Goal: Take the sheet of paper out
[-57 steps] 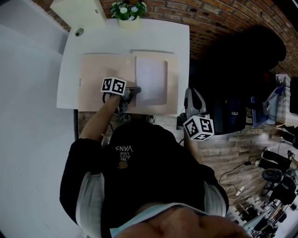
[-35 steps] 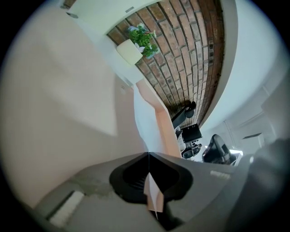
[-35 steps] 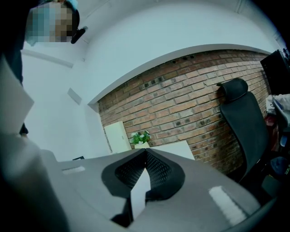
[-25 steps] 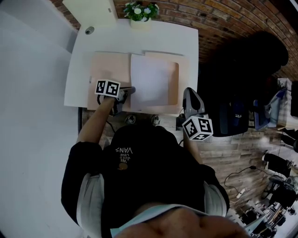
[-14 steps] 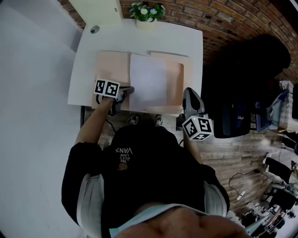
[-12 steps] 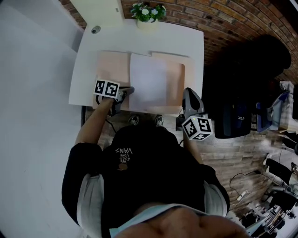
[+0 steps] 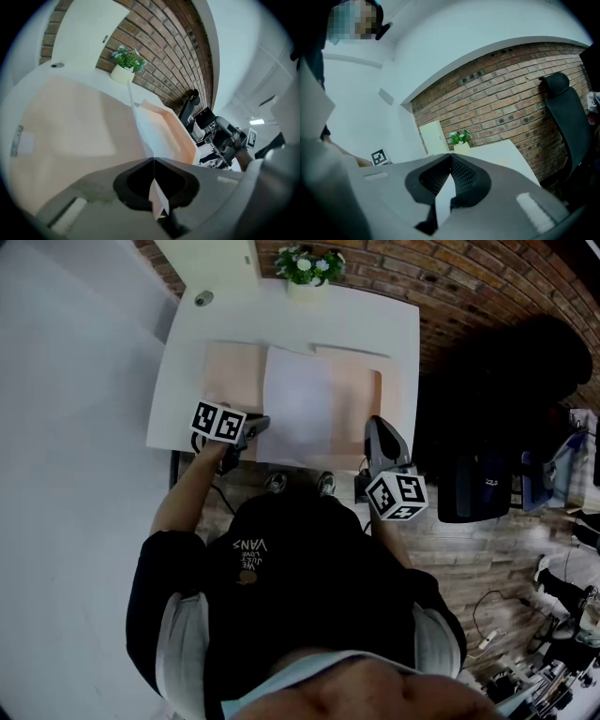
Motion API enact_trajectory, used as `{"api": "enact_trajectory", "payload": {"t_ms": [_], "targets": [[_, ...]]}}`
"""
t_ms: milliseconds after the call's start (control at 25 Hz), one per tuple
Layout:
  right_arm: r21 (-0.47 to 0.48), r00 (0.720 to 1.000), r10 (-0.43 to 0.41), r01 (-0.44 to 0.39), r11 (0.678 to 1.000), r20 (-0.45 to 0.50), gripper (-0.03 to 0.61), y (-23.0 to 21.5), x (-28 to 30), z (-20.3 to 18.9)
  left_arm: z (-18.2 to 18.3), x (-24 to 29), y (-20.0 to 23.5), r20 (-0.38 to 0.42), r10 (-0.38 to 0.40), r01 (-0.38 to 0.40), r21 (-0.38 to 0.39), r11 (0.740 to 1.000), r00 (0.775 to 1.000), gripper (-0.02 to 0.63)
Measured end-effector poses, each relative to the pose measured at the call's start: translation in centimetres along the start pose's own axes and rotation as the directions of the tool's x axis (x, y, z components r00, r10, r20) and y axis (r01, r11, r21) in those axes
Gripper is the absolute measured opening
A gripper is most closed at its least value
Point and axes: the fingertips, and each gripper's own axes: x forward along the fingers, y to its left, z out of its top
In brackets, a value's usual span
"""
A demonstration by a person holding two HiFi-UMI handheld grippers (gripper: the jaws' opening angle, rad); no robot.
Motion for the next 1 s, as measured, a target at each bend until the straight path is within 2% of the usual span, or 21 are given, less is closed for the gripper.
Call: {"api": "enact_trajectory", "payload": {"t_ms": [280, 560, 680, 840, 1000], "targets": [[-0.004, 0.999, 0.031, -0.031, 1.0, -0.012, 0.002, 0.9, 0.7, -0.3, 0.6, -1.6, -0.7, 0.002, 0.069, -0.069, 0.143, 0.987, 0.998, 0.002], [-0.006, 0.999, 0.047, -0.047, 0.999, -0.021, 0.002, 1.3, 1.1, -0.5, 0.7, -3.0, -1.1, 0.011, 0.123, -0.122, 0.233, 0.965, 0.992, 0.002], [-0.007, 0.998, 0.053, -0.053, 0.999, -0.027, 0.002, 1.5, 1.4, -0.8, 1.1, -3.9, -1.1, 0.031, 0.158, -0.16, 0.283, 0.946, 0.987, 0.002], [-0.012, 0.997, 0.071, -0.071, 0.997, -0.033, 0.002, 2.1, 1.9, -0.9, 1.4, -5.6, -1.1, 0.061, 0.215, -0.222, 0.364, 0.904, 0.975, 0.002], [-0.018, 0.995, 0.095, -0.096, 0.995, -0.039, 0.002, 2.9, 2.3, -1.2, 1.8, -6.9, -1.8, 0.105, 0.213, -0.237, 0.392, 0.889, 0.971, 0.002]]}}
